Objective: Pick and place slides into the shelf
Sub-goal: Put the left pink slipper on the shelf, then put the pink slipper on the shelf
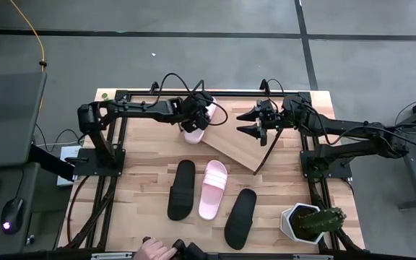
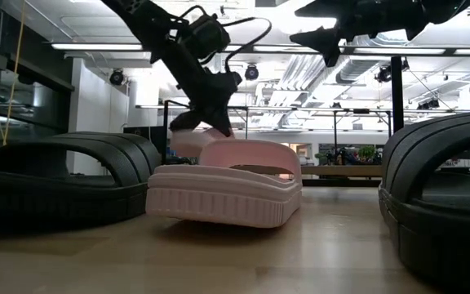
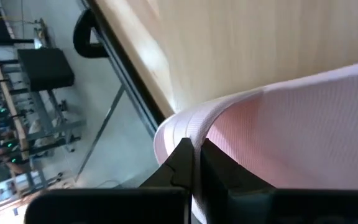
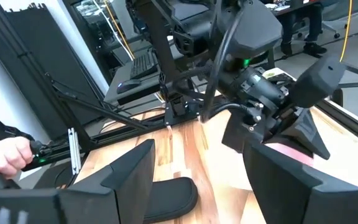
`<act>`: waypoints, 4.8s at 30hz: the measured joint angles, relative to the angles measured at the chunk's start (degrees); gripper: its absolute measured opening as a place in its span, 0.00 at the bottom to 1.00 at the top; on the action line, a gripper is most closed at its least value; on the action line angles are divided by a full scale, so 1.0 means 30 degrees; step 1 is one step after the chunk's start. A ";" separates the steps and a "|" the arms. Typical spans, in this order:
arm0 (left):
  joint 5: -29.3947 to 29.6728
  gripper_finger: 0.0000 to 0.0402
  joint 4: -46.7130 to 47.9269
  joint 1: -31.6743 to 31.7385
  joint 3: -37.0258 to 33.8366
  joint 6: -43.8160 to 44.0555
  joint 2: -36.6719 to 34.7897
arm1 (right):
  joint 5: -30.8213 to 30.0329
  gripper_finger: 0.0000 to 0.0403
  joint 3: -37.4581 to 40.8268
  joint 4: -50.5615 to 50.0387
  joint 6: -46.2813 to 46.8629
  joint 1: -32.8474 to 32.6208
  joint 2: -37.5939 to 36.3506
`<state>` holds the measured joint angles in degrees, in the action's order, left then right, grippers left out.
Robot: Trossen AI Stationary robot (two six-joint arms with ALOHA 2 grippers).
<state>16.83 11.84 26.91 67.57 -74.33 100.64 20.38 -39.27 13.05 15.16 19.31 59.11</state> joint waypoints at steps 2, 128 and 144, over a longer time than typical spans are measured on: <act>0.0368 0.00 -0.0485 0.0033 0.0044 -0.0293 0.0202 | 0.0000 0.58 0.0000 -0.0056 0.0000 -0.0029 0.0007; 0.3747 0.32 0.9804 -1.3269 -0.0727 2.4647 -0.6229 | -0.6491 0.58 0.0000 -0.0069 -0.2647 -0.6297 0.0015; 0.6834 0.32 1.0283 -1.5726 -0.0852 2.9099 -0.8331 | -1.3471 0.58 -0.0034 -0.0830 -0.2722 -1.0350 0.0346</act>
<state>37.33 42.69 -20.26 65.01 12.96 75.65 -20.03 -39.37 10.56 6.99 -11.74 60.15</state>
